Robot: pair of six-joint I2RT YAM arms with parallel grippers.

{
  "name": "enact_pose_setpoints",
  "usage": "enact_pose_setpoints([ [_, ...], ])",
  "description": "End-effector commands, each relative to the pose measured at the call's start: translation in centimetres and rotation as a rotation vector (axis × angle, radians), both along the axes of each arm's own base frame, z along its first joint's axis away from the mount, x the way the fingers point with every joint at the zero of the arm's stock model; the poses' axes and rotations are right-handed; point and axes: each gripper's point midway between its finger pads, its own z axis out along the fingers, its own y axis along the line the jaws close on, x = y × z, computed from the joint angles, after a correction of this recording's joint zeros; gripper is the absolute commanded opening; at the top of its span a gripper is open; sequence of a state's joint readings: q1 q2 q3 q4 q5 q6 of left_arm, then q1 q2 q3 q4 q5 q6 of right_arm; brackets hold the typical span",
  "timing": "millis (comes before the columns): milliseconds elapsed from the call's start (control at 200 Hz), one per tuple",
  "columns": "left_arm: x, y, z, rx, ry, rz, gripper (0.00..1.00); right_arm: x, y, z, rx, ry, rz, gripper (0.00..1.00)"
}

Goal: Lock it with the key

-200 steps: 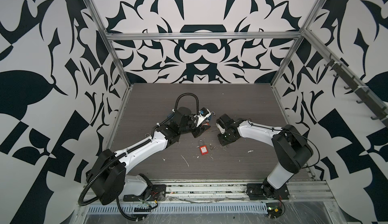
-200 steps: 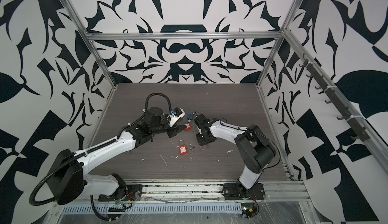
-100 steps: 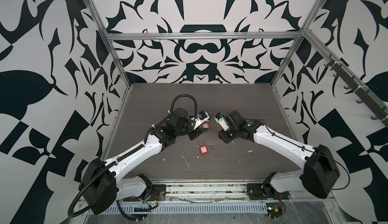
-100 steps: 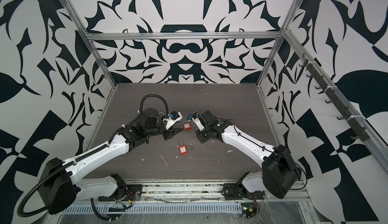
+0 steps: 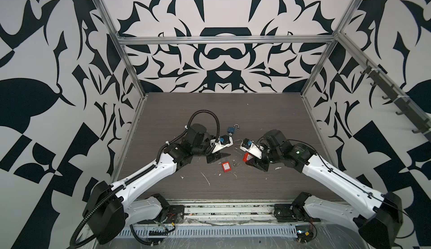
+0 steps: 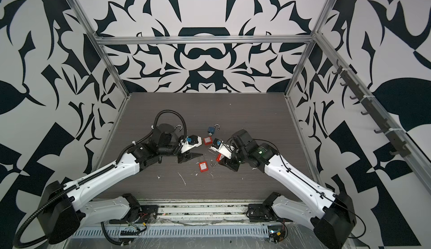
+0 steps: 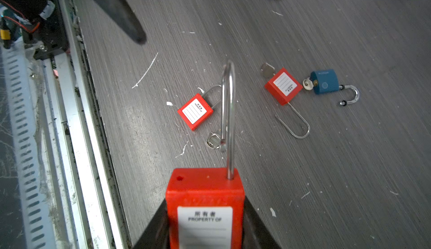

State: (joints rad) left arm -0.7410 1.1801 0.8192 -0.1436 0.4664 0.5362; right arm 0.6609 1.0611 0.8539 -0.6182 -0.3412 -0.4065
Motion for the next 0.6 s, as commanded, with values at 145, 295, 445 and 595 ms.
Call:
enact_pose_setpoints([
  [145, -1.2, -0.6, -0.2, 0.015, 0.021, -0.105, 0.45, -0.9, 1.3, 2.0, 0.048, -0.046, 0.136, 0.18],
  [295, -1.2, -0.9, -0.4, 0.013, 0.031, -0.122, 0.42, -1.1, 1.8, 2.5, 0.072, -0.033, 0.165, 0.17],
  [445, -1.2, -1.2, -0.2, -0.007, 0.035, -0.132, 0.4, -1.1, 2.1, 2.7, 0.074, -0.029, 0.177, 0.17],
  [595, -1.5, -1.7, 0.1, -0.026, 0.051, -0.163, 0.35, -1.0, 2.3, 2.9, 0.078, -0.031, 0.187, 0.17],
])
